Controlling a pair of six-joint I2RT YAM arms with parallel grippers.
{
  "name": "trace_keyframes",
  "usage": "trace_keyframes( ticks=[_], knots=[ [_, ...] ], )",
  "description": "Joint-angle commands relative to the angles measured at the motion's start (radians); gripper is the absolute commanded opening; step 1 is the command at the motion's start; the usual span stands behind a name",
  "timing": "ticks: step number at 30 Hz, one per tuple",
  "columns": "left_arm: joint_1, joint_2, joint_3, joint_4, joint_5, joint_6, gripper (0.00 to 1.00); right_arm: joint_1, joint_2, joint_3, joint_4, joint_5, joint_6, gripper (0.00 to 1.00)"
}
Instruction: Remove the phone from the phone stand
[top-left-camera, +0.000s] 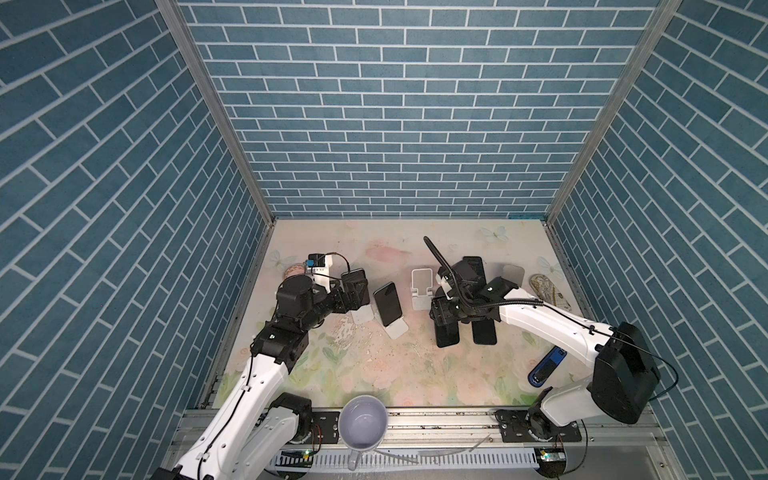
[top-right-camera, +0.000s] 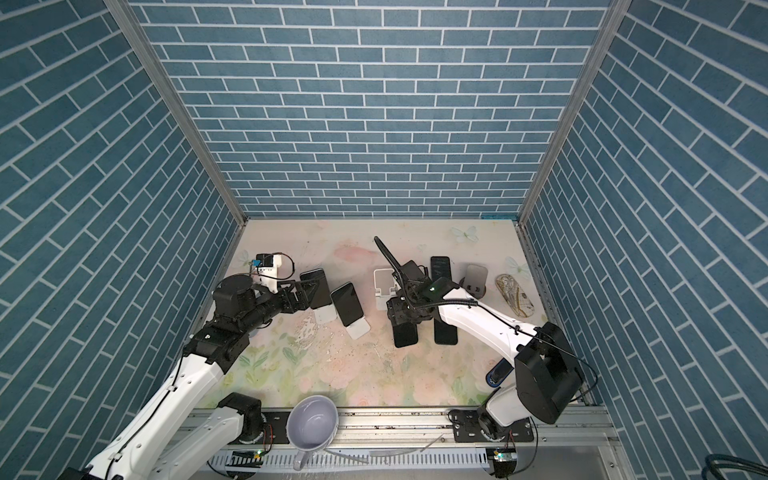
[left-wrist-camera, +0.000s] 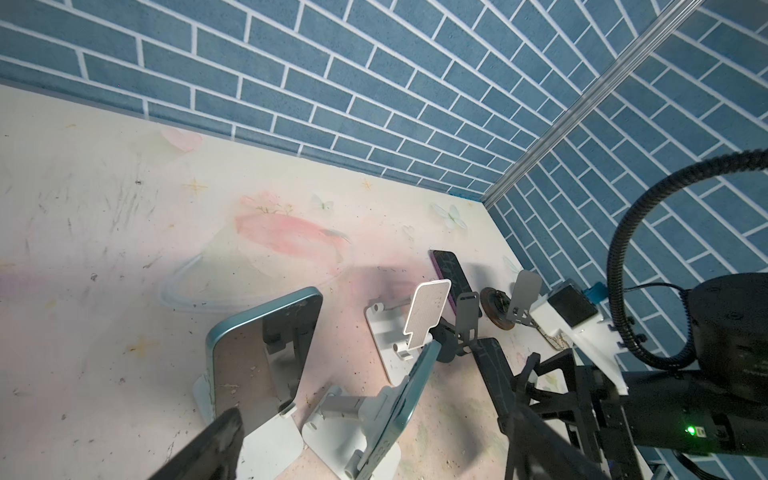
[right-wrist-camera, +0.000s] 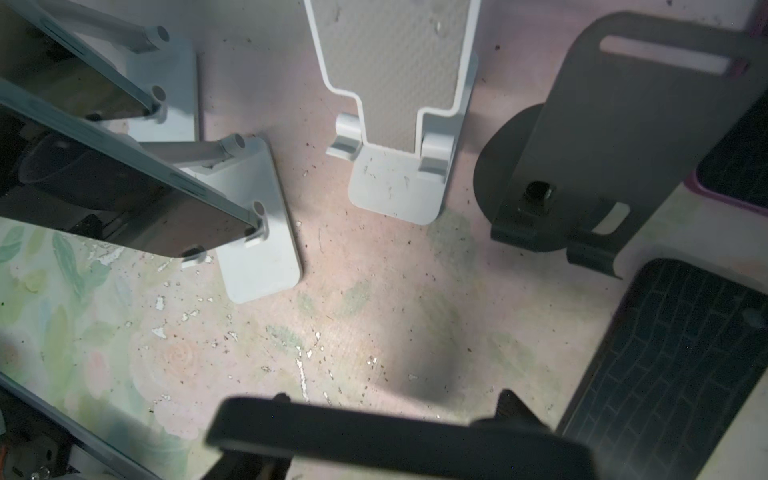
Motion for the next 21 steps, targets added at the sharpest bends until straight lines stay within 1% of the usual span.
trace_keyframes(
  ticks=[1,9,12,21],
  knots=[
    [-0.003,-0.003,0.018,0.021,0.011,-0.004,1.0,0.006,-0.01,-0.044,0.002,-0.002,0.039,0.44],
    [-0.003,-0.009,0.016,0.012,0.003,0.002,1.0,0.004,0.066,-0.078,0.017,-0.032,0.089,0.44],
    [-0.003,-0.008,0.013,0.012,0.002,0.003,1.0,0.005,0.096,-0.086,0.014,-0.03,0.11,0.42],
    [-0.003,0.001,-0.001,0.024,0.001,0.004,1.0,0.0,0.138,-0.115,-0.001,0.065,0.155,0.4]
  ],
)
